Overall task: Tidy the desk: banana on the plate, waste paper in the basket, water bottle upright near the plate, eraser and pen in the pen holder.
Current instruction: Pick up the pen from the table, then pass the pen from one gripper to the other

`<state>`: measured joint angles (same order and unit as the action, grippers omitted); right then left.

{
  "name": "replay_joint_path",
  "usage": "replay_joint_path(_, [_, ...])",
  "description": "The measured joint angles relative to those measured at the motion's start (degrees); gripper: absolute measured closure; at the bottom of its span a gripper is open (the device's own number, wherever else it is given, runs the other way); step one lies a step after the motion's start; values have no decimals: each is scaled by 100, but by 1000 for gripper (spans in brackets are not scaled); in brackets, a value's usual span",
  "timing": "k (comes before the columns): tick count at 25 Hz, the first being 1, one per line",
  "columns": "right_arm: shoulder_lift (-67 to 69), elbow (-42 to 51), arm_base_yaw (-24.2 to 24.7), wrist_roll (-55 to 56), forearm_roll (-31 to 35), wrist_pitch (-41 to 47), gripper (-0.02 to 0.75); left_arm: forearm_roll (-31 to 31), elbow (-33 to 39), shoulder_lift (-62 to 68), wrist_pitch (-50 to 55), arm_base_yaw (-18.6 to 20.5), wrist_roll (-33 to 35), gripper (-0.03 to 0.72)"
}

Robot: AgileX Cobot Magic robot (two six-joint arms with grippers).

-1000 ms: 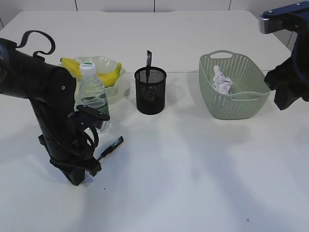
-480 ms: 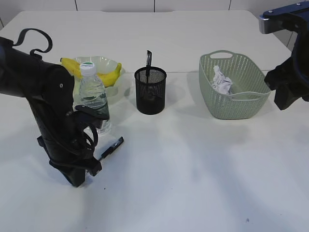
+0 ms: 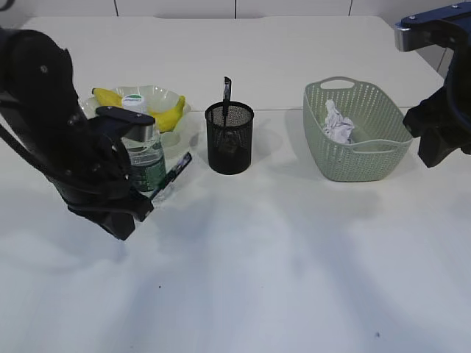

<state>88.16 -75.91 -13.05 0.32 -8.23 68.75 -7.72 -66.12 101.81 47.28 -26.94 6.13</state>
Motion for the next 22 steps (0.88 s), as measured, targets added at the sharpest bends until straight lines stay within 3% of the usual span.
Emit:
replay_joint_path(10, [0,0,0,0,50,0,347,-271,13,-1133,-16,0,0,659])
replay_joint_path(22, [0,0,0,0,327,0,347,-403,225,-1878,-958,0,0,659])
